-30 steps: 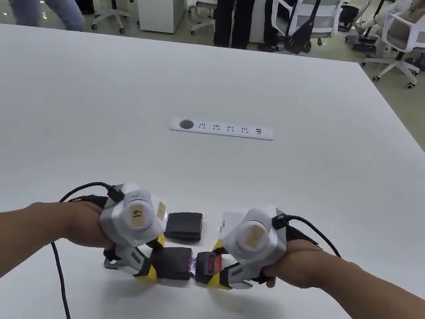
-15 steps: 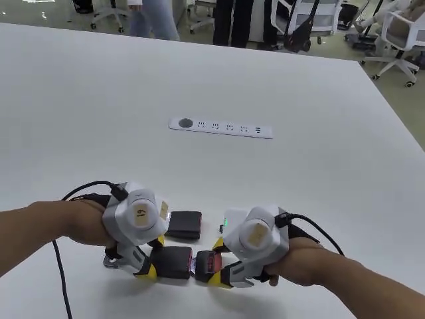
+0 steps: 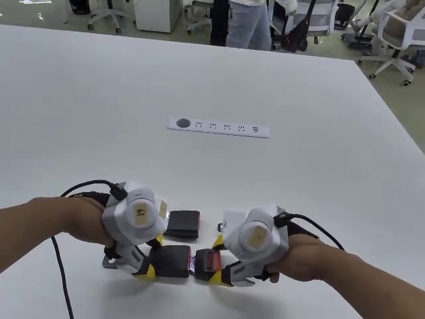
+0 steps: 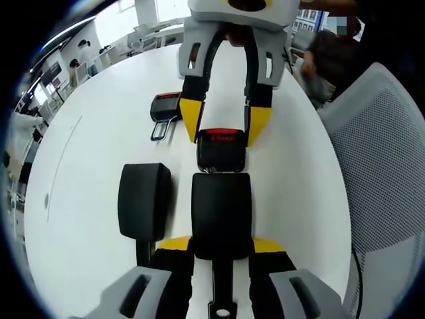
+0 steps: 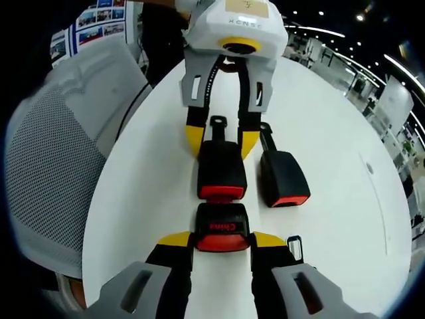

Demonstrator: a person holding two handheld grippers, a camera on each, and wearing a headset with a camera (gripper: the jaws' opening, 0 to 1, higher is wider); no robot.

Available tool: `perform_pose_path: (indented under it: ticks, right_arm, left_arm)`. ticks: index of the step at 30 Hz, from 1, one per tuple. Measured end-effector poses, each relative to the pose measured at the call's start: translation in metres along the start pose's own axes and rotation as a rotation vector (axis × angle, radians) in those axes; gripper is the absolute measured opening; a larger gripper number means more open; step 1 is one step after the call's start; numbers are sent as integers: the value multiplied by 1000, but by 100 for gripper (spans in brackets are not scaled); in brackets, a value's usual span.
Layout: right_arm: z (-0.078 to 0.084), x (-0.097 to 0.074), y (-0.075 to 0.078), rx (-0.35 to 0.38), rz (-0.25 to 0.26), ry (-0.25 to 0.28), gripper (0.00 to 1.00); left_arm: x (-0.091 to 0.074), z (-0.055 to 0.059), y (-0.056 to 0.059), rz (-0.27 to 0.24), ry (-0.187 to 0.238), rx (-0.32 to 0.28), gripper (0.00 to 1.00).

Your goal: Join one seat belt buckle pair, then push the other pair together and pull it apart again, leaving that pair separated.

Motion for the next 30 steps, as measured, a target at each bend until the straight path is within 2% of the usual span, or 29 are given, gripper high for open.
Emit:
perform_pose_path:
  ticks: [7,11,14,15,19,27,29,30]
  right_arm:
    - [0,-6,5,-1,12,-8,34]
    - [2,-9,5,4,12,-14,38]
    - [1,-13,7,4,18,-17,41]
    - [-2,-19,7,4,21,-16,41]
    - [-2,-28,13,5,40,-11,42]
    - [-6,-48,21,18,70,-1,44]
    - [-5,-53,24,18,81,-2,44]
    - [-4,-56,27,22,86,-2,44]
  left_arm:
    - [-5,2,-4,-31,4,-20,37]
    - [-8,0,-3,-35,10,-33,41]
    - [-13,-3,-2,-44,14,-37,44]
    - [-15,-4,-3,-52,15,-40,44]
    - [-25,-12,-2,-61,36,-43,46]
    - [-40,-19,-9,-95,66,-61,48]
    - [-44,-19,-13,-103,74,-68,49]
    - [-43,-14,-19,-108,78,-74,49]
Point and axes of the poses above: the centre of the closed fingertips' face, and the gripper's own axes: x roughly forward along the fingers, y roughly to its right, z roughly out of its underside, the point moved 4 cm from there along -x, roughly backward along the fingers, and after that the axes turned 3 degrees about -x, right-handed, at the moved point
